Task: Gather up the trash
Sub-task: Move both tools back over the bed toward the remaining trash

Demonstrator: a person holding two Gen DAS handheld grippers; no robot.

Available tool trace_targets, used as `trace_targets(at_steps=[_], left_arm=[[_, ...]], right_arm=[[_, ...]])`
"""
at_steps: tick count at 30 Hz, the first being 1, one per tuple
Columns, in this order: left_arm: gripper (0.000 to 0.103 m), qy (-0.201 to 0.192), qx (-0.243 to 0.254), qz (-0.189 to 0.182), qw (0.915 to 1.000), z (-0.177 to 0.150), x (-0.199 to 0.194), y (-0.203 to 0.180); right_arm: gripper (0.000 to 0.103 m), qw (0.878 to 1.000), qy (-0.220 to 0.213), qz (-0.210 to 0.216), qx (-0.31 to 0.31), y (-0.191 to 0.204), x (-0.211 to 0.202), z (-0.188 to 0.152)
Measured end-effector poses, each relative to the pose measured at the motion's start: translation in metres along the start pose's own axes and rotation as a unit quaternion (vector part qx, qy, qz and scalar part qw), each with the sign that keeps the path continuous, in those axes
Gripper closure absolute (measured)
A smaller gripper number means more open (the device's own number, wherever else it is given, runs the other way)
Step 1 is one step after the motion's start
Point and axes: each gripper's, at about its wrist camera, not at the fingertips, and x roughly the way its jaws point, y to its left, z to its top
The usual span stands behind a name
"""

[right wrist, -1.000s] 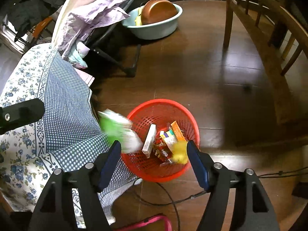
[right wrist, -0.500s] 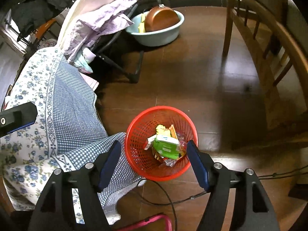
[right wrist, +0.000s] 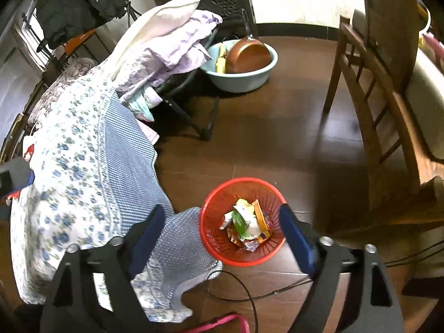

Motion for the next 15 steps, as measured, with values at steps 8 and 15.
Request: trace_targets(at_steps=[8,15], left_arm=[[0.037,-0.017,-0.027,-0.007,0.9995,-0.008,-0.043,0.048],[0.030,-0.054,-0.061,0.026,0.9963,-0.020,-0.087,0.106]], right_arm=[[0.014,0.999,-0.033,0.002,-0.042,0.059,-0.032,0.011],[0.008,0.996,-0.065,0.014,-0.065,0.114,-0.053,0.024]])
